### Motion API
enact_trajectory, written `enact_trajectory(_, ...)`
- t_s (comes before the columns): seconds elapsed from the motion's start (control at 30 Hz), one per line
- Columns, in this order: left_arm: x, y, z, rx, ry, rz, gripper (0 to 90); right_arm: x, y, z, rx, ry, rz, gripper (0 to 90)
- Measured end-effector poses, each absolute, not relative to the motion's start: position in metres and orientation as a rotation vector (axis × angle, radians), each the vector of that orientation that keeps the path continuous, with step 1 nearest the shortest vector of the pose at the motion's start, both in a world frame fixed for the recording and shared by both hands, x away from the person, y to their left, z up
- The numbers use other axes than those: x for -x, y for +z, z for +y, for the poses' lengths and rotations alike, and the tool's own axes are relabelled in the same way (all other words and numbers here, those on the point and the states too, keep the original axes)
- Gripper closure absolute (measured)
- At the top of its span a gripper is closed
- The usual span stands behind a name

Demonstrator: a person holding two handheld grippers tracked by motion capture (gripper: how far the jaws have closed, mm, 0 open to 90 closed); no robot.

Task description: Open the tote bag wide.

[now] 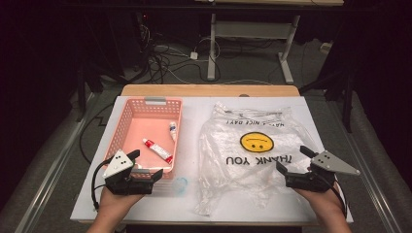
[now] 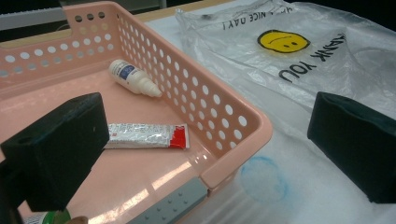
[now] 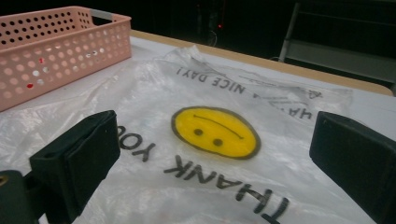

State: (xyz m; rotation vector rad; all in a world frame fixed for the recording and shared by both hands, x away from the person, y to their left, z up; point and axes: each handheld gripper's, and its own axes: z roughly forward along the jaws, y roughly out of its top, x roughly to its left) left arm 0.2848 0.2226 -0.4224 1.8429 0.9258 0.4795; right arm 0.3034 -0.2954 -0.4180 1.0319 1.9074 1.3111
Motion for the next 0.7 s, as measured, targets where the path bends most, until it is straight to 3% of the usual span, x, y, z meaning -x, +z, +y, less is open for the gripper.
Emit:
enact_trajectory(0.37, -0.290, -0.420, 0.217, -1.851, 0.446, 0.898, 0.0, -0.301, -0.424, -0.332, -1.164, 1.231, 1.863, 8.2)
enact_trajectory(0.7, -0.295, -0.419, 0.208, -1.846, 0.463, 0.876, 0.0, -0.292, -0.439, -0.373, -1.367, 1.118, 1.814, 24.6)
